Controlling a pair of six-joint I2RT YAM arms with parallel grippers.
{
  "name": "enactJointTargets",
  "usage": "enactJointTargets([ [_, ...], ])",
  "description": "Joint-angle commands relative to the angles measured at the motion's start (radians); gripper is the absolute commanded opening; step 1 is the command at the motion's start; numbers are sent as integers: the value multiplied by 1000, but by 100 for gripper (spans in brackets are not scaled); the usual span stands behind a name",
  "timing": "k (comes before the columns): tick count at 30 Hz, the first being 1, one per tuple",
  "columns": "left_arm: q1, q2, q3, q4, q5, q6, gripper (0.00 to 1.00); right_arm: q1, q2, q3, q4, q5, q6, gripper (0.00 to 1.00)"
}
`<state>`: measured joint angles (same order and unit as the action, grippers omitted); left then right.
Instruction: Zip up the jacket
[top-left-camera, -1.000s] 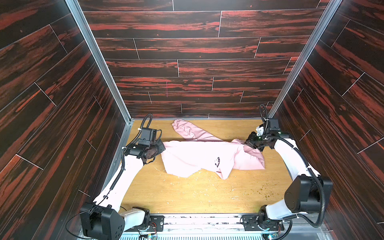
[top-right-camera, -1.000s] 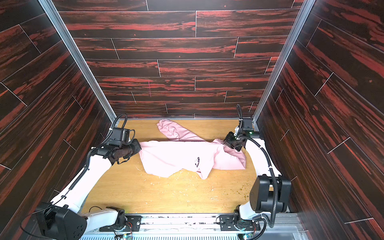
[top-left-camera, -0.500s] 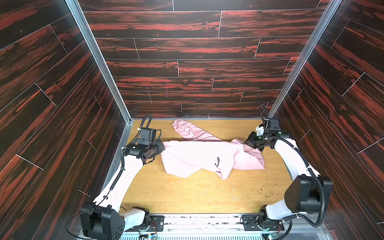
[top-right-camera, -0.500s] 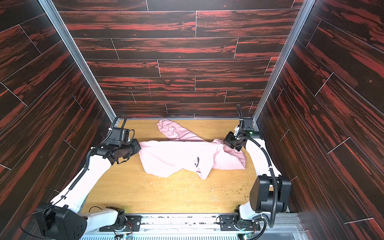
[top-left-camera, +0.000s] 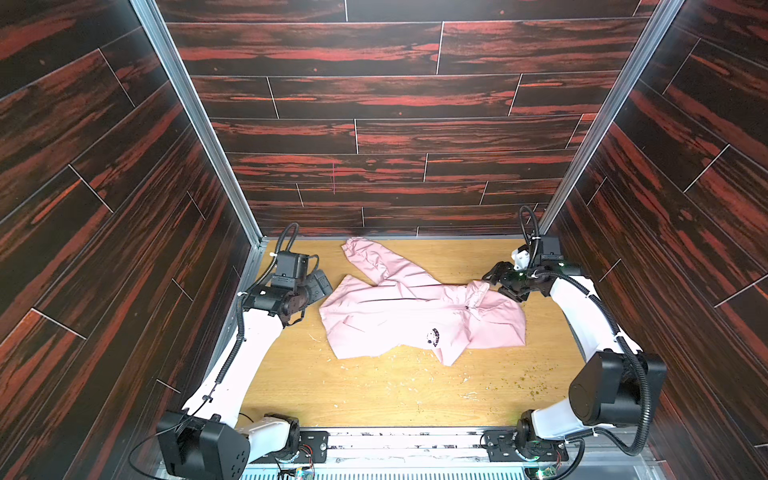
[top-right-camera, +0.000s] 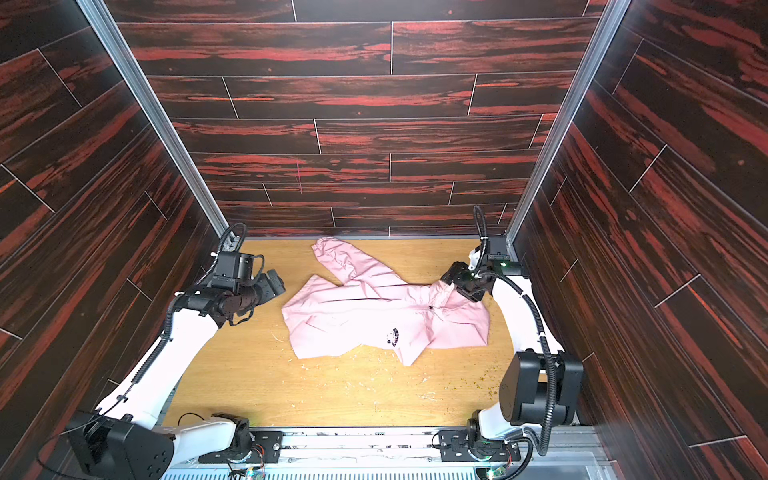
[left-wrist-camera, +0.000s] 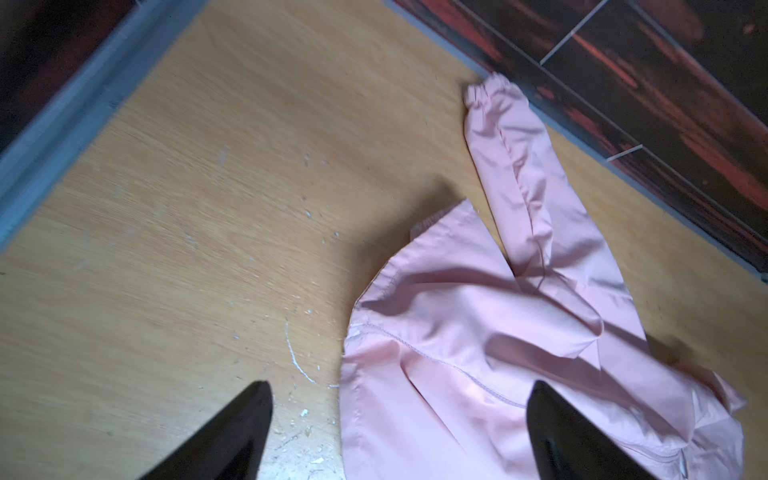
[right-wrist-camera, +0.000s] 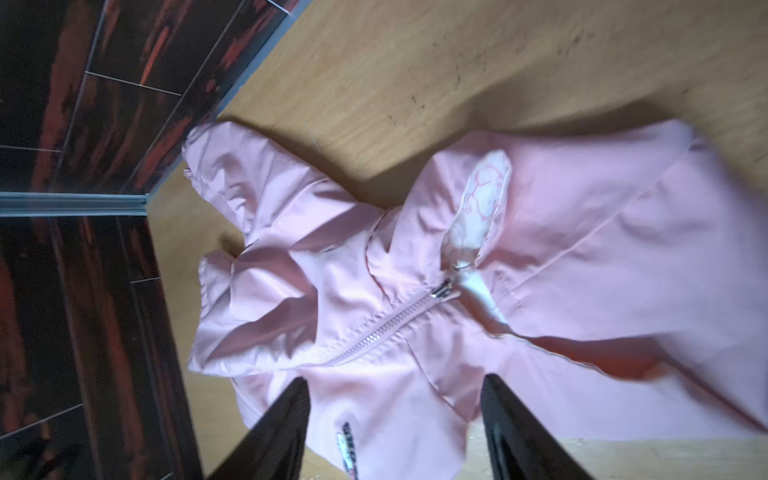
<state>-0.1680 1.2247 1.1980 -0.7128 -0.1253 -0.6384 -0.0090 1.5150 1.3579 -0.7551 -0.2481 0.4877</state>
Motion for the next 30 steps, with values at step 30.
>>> enactJointTargets([
  [30, 11, -260, -788, 1025, -592, 500, 100, -17, -365, -698, 1021, 644, -367, 84],
])
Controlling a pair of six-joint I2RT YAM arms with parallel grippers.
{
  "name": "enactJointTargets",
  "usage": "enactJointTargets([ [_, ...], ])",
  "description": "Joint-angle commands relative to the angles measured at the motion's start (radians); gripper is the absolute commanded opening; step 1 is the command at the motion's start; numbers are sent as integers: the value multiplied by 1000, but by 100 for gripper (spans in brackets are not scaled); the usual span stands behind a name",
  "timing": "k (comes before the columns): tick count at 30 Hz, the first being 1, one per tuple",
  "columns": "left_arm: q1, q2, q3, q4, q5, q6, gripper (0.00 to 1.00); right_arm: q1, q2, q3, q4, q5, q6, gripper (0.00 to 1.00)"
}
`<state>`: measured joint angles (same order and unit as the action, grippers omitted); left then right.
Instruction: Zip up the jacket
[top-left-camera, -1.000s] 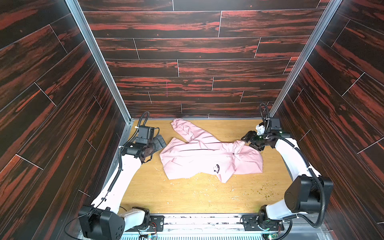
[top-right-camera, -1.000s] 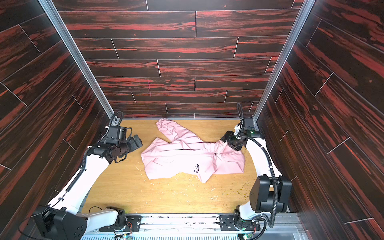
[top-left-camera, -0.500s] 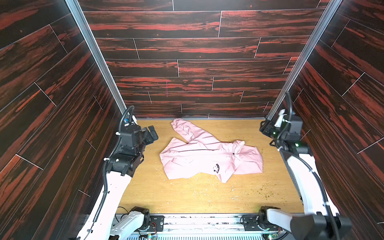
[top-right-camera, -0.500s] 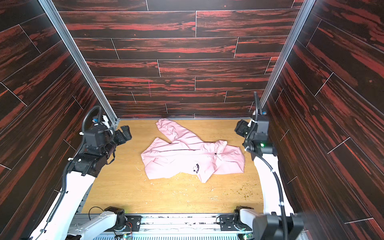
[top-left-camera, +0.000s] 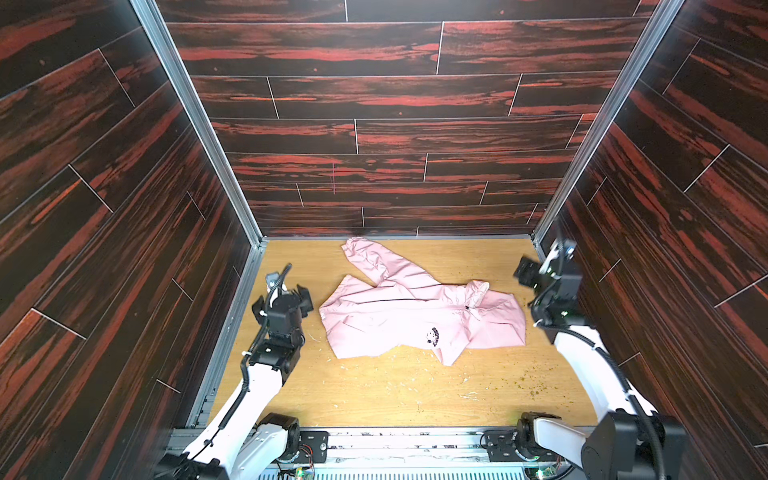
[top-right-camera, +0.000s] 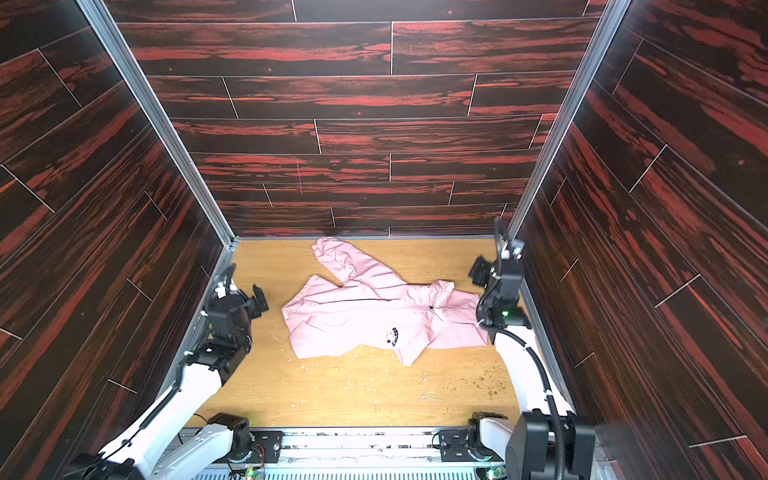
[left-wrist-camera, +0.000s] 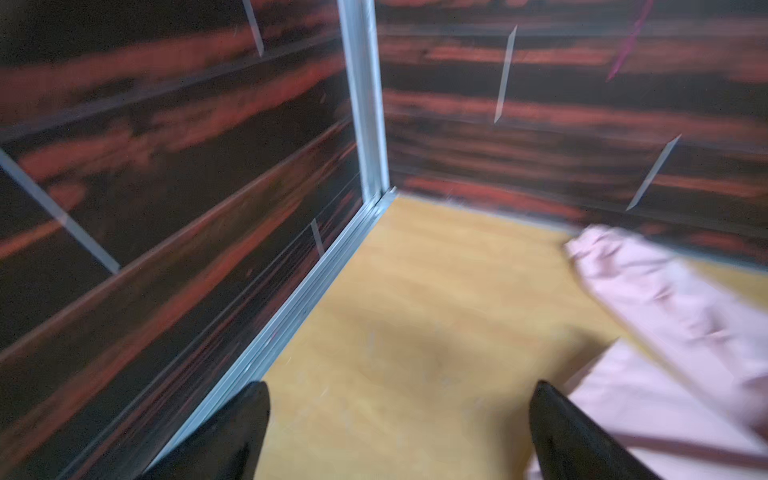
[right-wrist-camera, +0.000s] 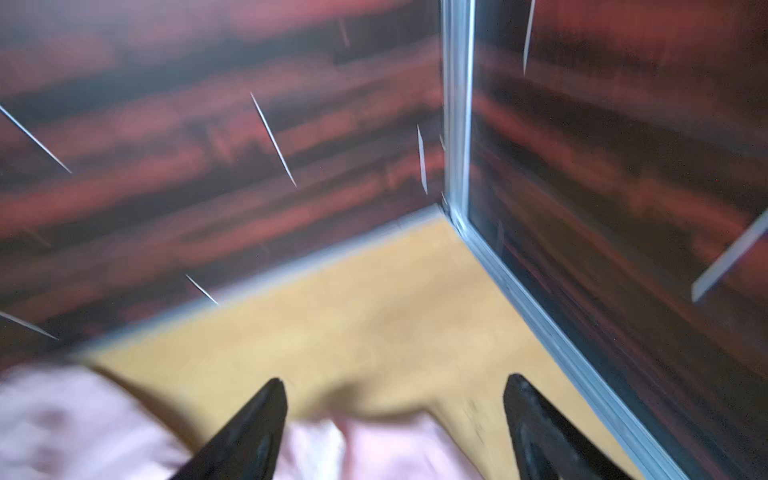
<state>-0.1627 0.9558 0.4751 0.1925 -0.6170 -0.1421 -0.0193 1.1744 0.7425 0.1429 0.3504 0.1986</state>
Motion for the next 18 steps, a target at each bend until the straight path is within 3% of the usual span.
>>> enactJointTargets([
  [1, 5, 25, -95, 143, -108, -8, 100, -7, -23, -127, 149, 46, -85, 84],
  [4, 9, 100, -136, 214, -103, -5, 100, -7, -3, -237, 257, 64, -99, 84],
  [8, 23, 226, -165, 409, -52, 3, 100, -10, 42, -326, 437, -3, -78, 84],
  [14, 85, 450, -158, 711, 133, 65, 99, -11, 213, -383, 768, -107, -131, 84],
  [18, 122, 650, -232, 1098, 142, 51, 100, -25, 354, -485, 1050, -172, -140, 83],
])
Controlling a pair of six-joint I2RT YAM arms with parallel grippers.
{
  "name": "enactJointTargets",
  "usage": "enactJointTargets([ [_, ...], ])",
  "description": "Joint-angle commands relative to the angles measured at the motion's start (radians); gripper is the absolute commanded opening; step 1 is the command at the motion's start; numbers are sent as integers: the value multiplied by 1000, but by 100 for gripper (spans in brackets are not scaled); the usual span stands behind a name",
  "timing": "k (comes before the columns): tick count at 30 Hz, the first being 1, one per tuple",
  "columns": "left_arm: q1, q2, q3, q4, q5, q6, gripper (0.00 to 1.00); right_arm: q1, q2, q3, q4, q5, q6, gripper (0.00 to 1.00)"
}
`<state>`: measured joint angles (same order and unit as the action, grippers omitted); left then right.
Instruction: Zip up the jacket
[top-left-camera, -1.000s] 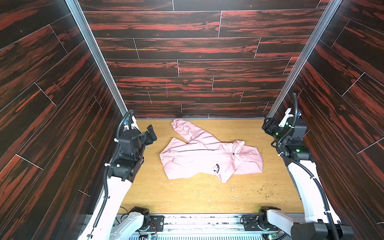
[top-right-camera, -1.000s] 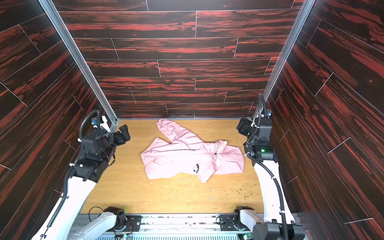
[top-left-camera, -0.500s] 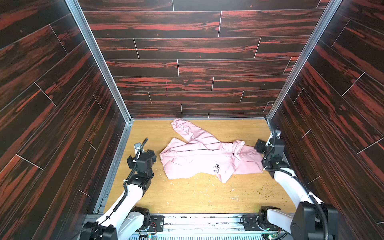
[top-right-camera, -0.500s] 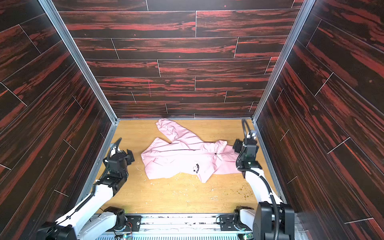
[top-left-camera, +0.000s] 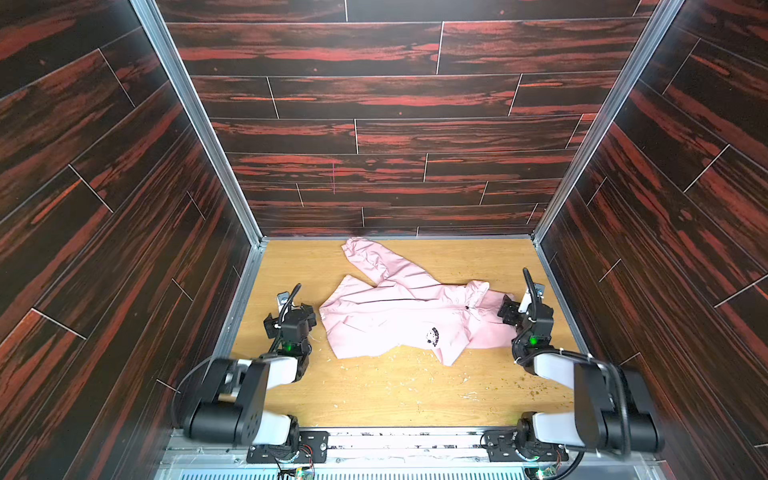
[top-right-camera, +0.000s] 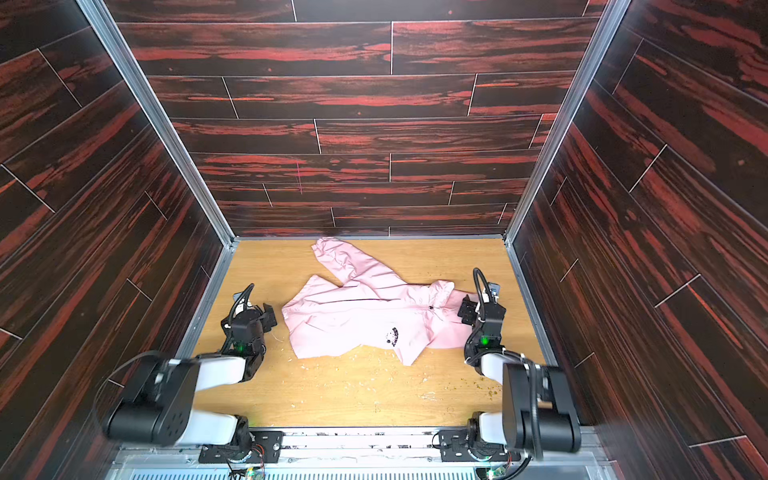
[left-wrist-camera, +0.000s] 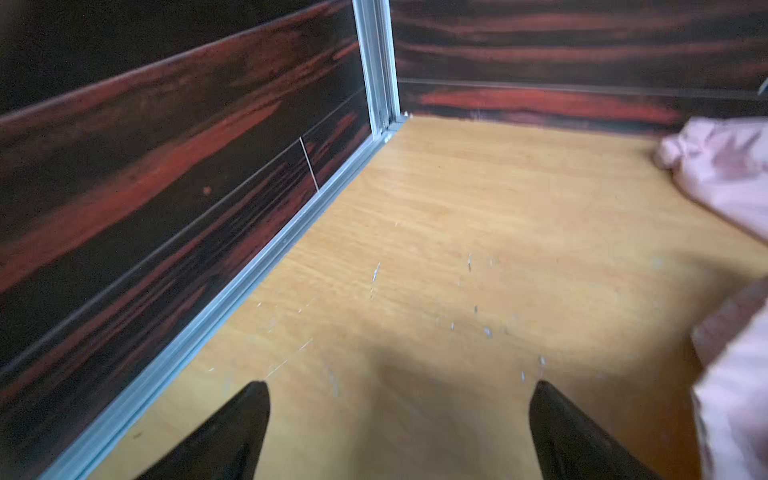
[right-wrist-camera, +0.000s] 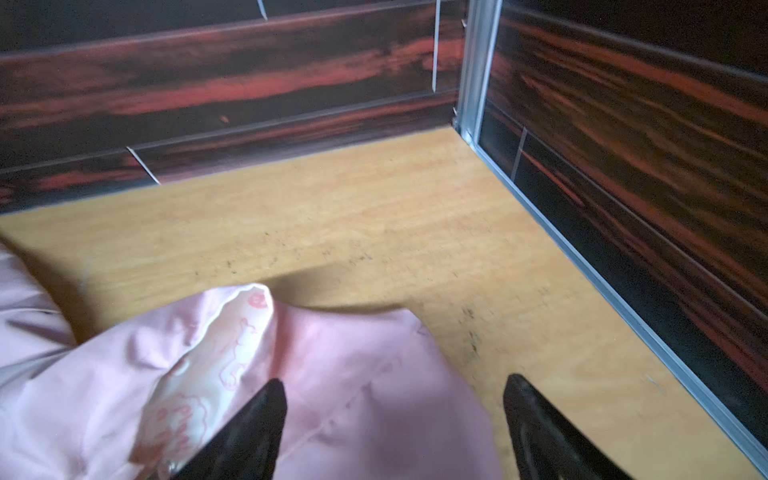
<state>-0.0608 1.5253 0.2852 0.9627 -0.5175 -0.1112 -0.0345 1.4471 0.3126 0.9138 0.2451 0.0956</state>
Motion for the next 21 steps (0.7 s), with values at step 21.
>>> enactJointTargets([
  [21, 28, 35, 103, -38, 12, -23, 100, -30, 108, -2, 211, -133, -36, 99],
])
